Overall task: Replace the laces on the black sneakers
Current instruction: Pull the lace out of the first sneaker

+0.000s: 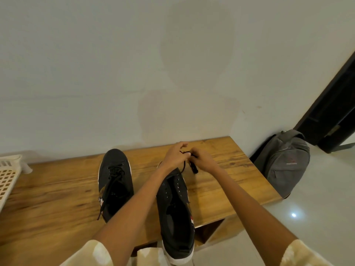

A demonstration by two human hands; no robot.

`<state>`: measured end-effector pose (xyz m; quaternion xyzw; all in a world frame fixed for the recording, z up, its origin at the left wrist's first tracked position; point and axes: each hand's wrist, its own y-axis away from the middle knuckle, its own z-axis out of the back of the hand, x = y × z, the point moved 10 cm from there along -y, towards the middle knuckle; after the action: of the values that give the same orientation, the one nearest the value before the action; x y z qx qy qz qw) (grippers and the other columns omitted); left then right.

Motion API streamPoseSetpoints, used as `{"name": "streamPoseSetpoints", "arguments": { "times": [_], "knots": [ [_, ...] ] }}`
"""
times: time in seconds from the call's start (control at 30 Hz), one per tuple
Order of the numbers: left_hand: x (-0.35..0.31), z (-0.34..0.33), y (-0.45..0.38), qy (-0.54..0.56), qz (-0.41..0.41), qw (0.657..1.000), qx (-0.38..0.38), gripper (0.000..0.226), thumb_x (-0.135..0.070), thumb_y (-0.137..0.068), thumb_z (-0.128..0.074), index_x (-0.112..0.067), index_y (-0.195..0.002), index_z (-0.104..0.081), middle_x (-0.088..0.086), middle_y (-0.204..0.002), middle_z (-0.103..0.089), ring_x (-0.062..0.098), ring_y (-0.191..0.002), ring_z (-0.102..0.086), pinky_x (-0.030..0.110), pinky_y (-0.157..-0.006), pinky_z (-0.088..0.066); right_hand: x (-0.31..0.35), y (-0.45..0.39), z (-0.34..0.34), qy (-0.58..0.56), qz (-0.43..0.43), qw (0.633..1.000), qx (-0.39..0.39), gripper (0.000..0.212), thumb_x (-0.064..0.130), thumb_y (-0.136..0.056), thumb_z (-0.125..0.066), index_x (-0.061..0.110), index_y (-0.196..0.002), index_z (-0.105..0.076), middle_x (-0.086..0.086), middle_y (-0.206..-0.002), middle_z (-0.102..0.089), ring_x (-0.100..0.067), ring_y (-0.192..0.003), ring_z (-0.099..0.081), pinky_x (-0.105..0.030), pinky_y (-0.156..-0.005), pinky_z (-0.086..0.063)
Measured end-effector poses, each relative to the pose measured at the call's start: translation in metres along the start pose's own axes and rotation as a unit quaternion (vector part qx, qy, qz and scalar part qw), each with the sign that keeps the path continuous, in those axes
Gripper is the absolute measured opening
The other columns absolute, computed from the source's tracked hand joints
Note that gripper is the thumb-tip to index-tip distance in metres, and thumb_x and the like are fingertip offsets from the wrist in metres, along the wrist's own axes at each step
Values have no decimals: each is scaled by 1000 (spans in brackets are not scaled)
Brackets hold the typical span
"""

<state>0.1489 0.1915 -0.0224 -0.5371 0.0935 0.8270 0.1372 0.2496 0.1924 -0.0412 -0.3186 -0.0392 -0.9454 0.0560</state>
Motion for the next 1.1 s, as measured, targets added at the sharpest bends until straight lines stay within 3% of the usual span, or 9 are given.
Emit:
{"name": "streamPoseSetpoints", "arguments": {
  "times": [0.2,0.33,0.53,0.63,0.8,0.87,0.93,1.0,1.1],
  "knots": [
    [-42,-22,12,159,7,985,62,44,-44,-92,-52,-14,-123,-52,1,-111,-64,15,-103,-60,20,-79,-46,51,30,80,-262,34,964,-29,13,10,-94,-54,2,-99,-63,-4,-80,-66,-7,-63,-57,-18,-57,-46],
    [-46,-41,14,336,86,937,44,65,-61,-80,-50,-7,-115,-58,1,-89,-62,19,-82,-57,29,-70,-48,42,46,106,-194,9,974,-112,10,18,-92,-60,10,-89,-65,1,-72,-64,-3,-62,-56,-15,-57,-43],
    [-16,-113,15,482,275,832,13,44,-41,-99,-42,-5,-118,-57,11,-98,-63,22,-82,-63,35,-64,-52,-4,73,87,12,-37,990,-135,14,19,-89,-61,9,-88,-70,-4,-79,-57,-15,-74,-53,-28,-57,-36],
    [0,-147,8,500,321,804,-26,28,-30,-101,-42,-7,-111,-53,9,-78,-58,20,-65,-56,32,-53,-45,-40,92,69,-119,-78,978,-150,5,23,-85,-60,19,-89,-60,-6,-95,-55,-10,-80,-51,-18,-61,-39],
    [17,-182,-4,523,346,772,-109,31,-26,-101,-39,-5,-120,-50,7,-71,-49,17,-55,-44,30,-49,-37,-131,139,21,-610,-242,715,-240,55,53,-89,-53,17,-130,-44,-8,-128,-51,-26,-113,-55,-48,-100,-45],
    [22,-192,-9,483,336,801,-116,36,-28,-100,-39,-4,-125,-47,10,-81,-53,22,-65,-51,30,-58,-40,-143,138,4,-712,-260,609,-234,47,54,-93,-45,20,-124,-41,-14,-124,-49,-33,-109,-55,-51,-98,-44],
    [16,-192,-14,372,284,877,-112,31,-23,-101,-35,-3,-123,-42,15,-99,-55,28,-86,-56,31,-69,-39,-145,130,-1,-740,-273,573,-224,39,50,-97,-40,20,-122,-43,-16,-116,-52,-32,-103,-55,-48,-92,-46],
    [3,-196,-18,208,215,952,-67,25,-15,-100,-35,-3,-121,-42,13,-105,-54,27,-89,-54,31,-71,-41,-151,120,0,-700,-298,615,-209,43,39,-102,-35,7,-129,-47,-12,-101,-58,-25,-92,-57,-37,-82,-48],
    [-4,-214,-28,32,154,987,16,26,-12,-96,-39,-6,-121,-44,15,-122,-52,29,-104,-53,41,-89,-46,-160,101,10,-591,-327,715,-179,46,23,-103,-29,-1,-142,-34,1,-82,-49,-12,-71,-47,-25,-66,-39]
  ]
}}
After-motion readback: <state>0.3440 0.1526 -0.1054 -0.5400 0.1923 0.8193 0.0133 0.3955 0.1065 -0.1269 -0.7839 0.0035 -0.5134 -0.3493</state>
